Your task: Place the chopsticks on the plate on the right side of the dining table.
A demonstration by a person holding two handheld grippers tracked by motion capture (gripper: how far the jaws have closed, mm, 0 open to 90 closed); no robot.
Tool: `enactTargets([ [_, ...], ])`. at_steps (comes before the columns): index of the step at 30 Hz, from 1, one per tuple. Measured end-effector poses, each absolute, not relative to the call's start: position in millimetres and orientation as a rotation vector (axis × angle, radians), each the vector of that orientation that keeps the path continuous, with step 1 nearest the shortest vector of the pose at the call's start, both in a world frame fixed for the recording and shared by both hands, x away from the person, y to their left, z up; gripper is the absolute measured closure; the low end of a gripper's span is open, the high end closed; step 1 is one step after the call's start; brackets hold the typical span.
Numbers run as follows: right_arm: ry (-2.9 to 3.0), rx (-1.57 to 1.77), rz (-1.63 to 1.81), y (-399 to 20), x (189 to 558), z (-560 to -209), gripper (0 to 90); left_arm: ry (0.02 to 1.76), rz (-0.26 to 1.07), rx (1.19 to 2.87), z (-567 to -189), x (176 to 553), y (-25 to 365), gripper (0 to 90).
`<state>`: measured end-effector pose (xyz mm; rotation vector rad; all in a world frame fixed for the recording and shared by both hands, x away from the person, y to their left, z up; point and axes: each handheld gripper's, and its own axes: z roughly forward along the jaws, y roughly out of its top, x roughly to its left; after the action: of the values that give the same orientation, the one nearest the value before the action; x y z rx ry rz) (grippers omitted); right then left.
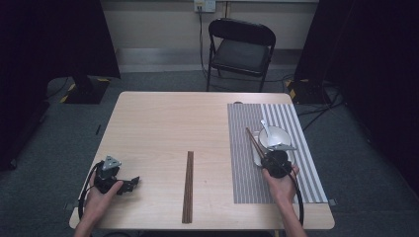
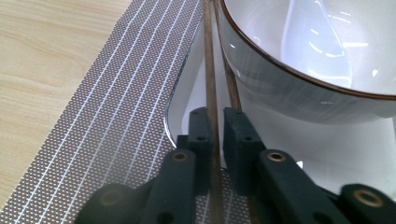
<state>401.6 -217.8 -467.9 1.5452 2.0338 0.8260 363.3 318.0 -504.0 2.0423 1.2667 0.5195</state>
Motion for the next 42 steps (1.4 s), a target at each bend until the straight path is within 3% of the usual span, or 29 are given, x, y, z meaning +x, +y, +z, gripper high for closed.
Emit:
enactTargets([
  [6,1.980,1.531,0.852,-215,396,-459,70.5,1.266,0.520,2.043,-504,363,318,0.0],
  [11,2.034,1.510,0.896,-212,395,-460,82.7,1.266,0.520,2.044,-504,363,318,0.0],
  [29,2.058,1.559,0.870,-223,398,-469,83.8,1.265,0.520,2.046,-504,363,318,0.0],
  [34,2.076,1.544,0.879,-220,396,-467,90.0,1.266,0.519,2.042,-504,363,318,0.0],
  [42,2.068,1.563,0.871,-224,391,-466,90.0,1.266,0.519,2.042,-504,363,318,0.0],
])
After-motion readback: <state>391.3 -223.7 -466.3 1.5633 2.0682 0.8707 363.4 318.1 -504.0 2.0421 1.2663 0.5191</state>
